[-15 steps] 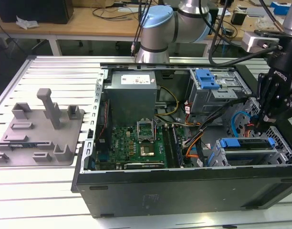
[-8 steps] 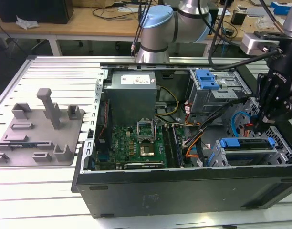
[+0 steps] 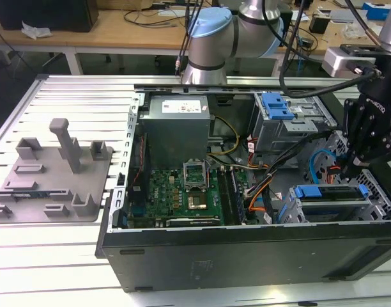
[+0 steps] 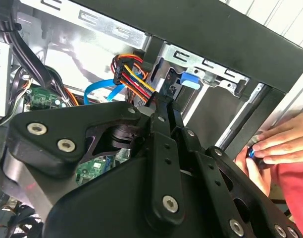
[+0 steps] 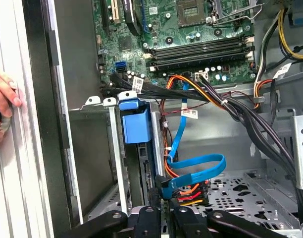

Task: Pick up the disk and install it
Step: 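Insert the first disk wire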

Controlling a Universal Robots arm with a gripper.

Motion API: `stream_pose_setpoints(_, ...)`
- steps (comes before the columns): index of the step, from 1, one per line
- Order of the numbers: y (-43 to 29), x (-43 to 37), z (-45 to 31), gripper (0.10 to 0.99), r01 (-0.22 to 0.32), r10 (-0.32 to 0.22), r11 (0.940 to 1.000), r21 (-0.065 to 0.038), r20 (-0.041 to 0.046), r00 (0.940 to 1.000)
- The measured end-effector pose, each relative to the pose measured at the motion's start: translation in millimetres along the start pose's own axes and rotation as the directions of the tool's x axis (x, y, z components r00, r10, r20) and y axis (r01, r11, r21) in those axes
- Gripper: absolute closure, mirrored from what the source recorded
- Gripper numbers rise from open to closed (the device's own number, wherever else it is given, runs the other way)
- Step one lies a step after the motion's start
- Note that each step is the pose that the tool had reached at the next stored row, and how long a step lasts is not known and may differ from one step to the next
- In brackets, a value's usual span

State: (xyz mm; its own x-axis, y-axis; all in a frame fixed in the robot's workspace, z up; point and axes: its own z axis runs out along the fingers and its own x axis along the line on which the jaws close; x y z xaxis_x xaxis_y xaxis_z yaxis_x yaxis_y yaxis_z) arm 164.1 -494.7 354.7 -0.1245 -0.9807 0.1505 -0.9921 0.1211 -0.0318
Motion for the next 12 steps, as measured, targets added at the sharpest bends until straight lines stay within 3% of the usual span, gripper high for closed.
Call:
stream_pose_setpoints(2, 2.5, 1.4, 0.1, 0.918, -0.001, 0.001, 1.0, 0.005, 0.0114, 0.9999)
stream_pose_setpoints(7, 4.1, 1.7, 0.1, 0.918, -0.001, 0.001, 1.0, 0.005, 0.0121, 0.9999)
stream_pose_setpoints(10, 3.8, 4.7, 0.6, 0.918, -0.006, 0.006, 1.0, 0.003, 0.0231, 0.9997)
stream_pose_setpoints(12, 3.3, 8.5, 1.2, 0.918, -0.01, 0.01, 0.9999, 0.001, 0.0347, 0.9993)
